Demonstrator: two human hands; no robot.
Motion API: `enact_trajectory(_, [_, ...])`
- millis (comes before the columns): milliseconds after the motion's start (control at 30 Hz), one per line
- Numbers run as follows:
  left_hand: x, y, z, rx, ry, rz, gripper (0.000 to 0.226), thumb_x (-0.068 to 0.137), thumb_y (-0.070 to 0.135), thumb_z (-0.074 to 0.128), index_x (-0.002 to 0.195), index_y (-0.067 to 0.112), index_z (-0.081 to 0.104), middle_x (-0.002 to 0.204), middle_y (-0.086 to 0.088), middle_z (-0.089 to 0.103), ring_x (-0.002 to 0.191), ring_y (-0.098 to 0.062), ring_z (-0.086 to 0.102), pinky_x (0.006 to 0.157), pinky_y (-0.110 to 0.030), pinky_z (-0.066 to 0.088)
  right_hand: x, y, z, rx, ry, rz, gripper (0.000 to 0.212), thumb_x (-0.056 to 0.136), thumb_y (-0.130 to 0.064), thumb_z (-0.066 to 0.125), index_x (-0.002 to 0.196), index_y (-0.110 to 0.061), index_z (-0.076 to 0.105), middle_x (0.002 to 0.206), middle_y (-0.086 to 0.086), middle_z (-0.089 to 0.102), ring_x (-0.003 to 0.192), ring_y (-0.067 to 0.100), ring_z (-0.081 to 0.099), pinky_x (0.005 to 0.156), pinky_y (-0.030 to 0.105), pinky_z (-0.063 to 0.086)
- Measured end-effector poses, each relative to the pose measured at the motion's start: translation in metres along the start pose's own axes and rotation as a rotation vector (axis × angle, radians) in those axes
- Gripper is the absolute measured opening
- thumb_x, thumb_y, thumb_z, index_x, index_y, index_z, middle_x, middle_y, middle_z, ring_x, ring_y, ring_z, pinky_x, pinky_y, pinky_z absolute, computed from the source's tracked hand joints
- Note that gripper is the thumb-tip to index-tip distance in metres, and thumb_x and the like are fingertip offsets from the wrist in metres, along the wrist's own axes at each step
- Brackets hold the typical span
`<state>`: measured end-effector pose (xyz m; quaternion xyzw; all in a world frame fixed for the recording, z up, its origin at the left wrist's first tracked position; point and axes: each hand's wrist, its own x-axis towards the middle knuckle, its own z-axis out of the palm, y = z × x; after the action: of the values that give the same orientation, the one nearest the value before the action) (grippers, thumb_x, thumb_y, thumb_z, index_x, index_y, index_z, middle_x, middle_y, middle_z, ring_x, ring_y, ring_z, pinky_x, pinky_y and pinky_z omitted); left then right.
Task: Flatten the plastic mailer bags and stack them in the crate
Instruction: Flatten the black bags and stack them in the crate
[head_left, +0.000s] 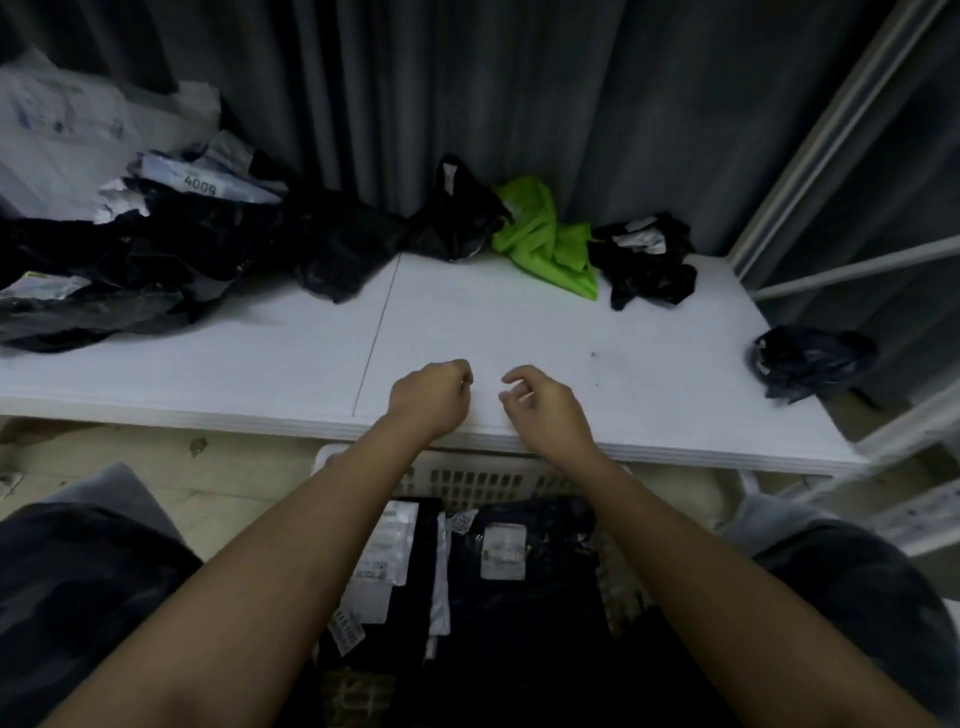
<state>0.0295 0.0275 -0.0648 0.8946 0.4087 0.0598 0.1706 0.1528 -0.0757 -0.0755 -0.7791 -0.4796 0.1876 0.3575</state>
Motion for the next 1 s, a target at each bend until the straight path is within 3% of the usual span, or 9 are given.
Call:
enact_trajectory(233, [0.055,0.107,-0.020,-0.053,0.030,0.128,0.032,0.098,0.023,0.036,0.126,0.022,0.051,0.122,-0.004,0.061,0.106,-0.028,0.056,0.075,-0.028,0.037,0.042,0.041,-0.104,-0.030,0.289,0.133,0.024,0.090,-0.020,0.056,0.114,-0.018,0.057,0.089,-0.005,0.060,0.083,0.019,0.059,0.069,0.027,0.044])
enact_trajectory(333, [0.075,0.141,-0.015,-0.069,0.002,0.165,0.033,0.098,0.023,0.036,0.128,0.021,0.050,0.124,-0.002,0.059,0.108,-0.026,0.055,0.077,-0.028,0.036,0.055,0.077,-0.139,-0.095,0.367,0.203,0.030,0.090,-0.020,0.057,0.119,-0.016,0.056,0.107,0.002,0.062,0.098,0.022,0.058,0.075,0.027,0.042])
enact_trajectory(433, [0.096,0.177,0.001,-0.071,-0.015,0.208,0.033,0.097,0.022,0.038,0.127,0.020,0.050,0.122,-0.002,0.060,0.110,-0.025,0.055,0.078,-0.028,0.037,0.061,0.119,-0.172,-0.278,0.449,0.290,0.037,0.090,-0.020,0.057,0.127,-0.014,0.053,0.129,0.010,0.052,0.119,0.029,0.046,0.091,0.038,0.043])
enact_trajectory(533, [0.115,0.212,0.022,-0.064,-0.035,0.251,0.033,0.097,0.021,0.038,0.127,0.020,0.050,0.124,-0.003,0.059,0.110,-0.026,0.054,0.078,-0.028,0.036,0.063,0.157,-0.199,-0.538,0.565,0.395,0.048,0.087,-0.023,0.059,0.134,-0.016,0.047,0.147,0.013,0.031,0.135,0.035,0.023,0.109,0.047,0.023])
enact_trajectory(600, [0.122,0.226,0.034,-0.058,-0.047,0.268,0.032,0.096,0.020,0.038,0.126,0.020,0.050,0.124,-0.004,0.058,0.109,-0.026,0.054,0.078,-0.028,0.036,0.064,0.178,-0.208,-0.624,0.614,0.449,0.054,0.086,-0.026,0.059,0.137,-0.018,0.043,0.154,0.014,0.019,0.140,0.039,0.013,0.113,0.050,0.011])
enact_trajectory(700, [0.132,0.244,0.055,-0.063,-0.084,0.286,0.031,0.097,0.019,0.038,0.124,0.019,0.052,0.122,-0.003,0.059,0.107,-0.025,0.055,0.078,-0.027,0.037,0.065,0.213,-0.219,-0.660,0.568,0.589,0.066,0.089,-0.043,0.055,0.146,-0.026,0.029,0.159,0.013,0.005,0.143,0.042,0.002,0.114,0.055,0.005])
enact_trajectory(767, [0.138,0.251,0.069,-0.060,-0.105,0.303,0.029,0.097,0.020,0.038,0.122,0.019,0.054,0.119,-0.003,0.060,0.105,-0.024,0.056,0.078,-0.028,0.039,0.067,0.230,-0.223,-0.619,0.520,0.665,0.070,0.090,-0.050,0.052,0.149,-0.028,0.022,0.159,0.012,0.007,0.142,0.043,0.004,0.113,0.055,0.009])
enact_trajectory(833, [0.140,0.253,0.080,-0.059,-0.114,0.325,0.027,0.098,0.020,0.038,0.119,0.019,0.055,0.117,-0.003,0.061,0.103,-0.024,0.056,0.076,-0.028,0.039,0.070,0.240,-0.223,-0.563,0.496,0.676,0.070,0.091,-0.043,0.055,0.149,-0.025,0.022,0.155,0.013,0.018,0.139,0.043,0.014,0.110,0.052,0.020])
enact_trajectory(1000, [0.140,0.246,0.092,-0.051,-0.126,0.333,0.027,0.098,0.021,0.039,0.118,0.021,0.057,0.116,-0.001,0.061,0.104,-0.023,0.057,0.078,-0.029,0.041,0.071,0.244,-0.222,-0.556,0.579,0.576,0.047,0.090,-0.018,0.054,0.135,-0.012,0.042,0.140,0.014,0.040,0.124,0.037,0.036,0.098,0.043,0.037])
